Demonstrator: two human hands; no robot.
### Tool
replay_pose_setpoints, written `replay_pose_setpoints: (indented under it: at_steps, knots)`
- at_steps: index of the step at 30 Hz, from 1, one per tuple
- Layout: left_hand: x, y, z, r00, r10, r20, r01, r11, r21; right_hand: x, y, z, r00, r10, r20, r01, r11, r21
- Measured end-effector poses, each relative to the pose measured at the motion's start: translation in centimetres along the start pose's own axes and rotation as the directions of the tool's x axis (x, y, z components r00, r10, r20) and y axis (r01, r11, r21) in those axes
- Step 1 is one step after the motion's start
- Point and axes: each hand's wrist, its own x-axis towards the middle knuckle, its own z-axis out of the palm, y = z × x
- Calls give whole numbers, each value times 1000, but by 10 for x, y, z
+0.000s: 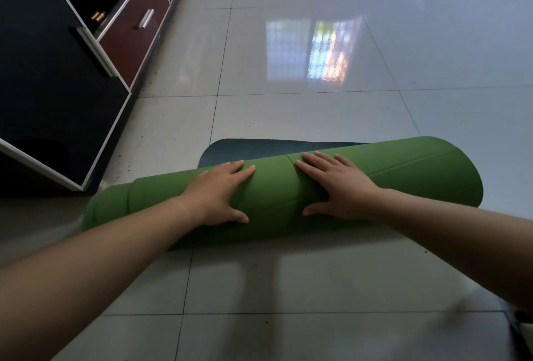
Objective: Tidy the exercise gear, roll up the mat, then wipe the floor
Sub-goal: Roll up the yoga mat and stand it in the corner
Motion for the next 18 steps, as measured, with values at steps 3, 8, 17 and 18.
replay_pose_setpoints:
  at_steps: [3,8,17,18]
  knots:
    - [0,5,1,998,-24,-59,24,1000,4,11,4,-6,998,49,-49,-47,998,41]
    - [11,8,8,997,-71,-31,73,994,80,17,4,-3,974,146,-174,-119,980,158]
    - [27,0,4,999,-41,1,41,993,114,25,13,-6,998,56,-5,-56,997,46]
    - [26,-1,5,999,-34,-11,35,993,110,24,14,-7,999,40,0,-40,999,15]
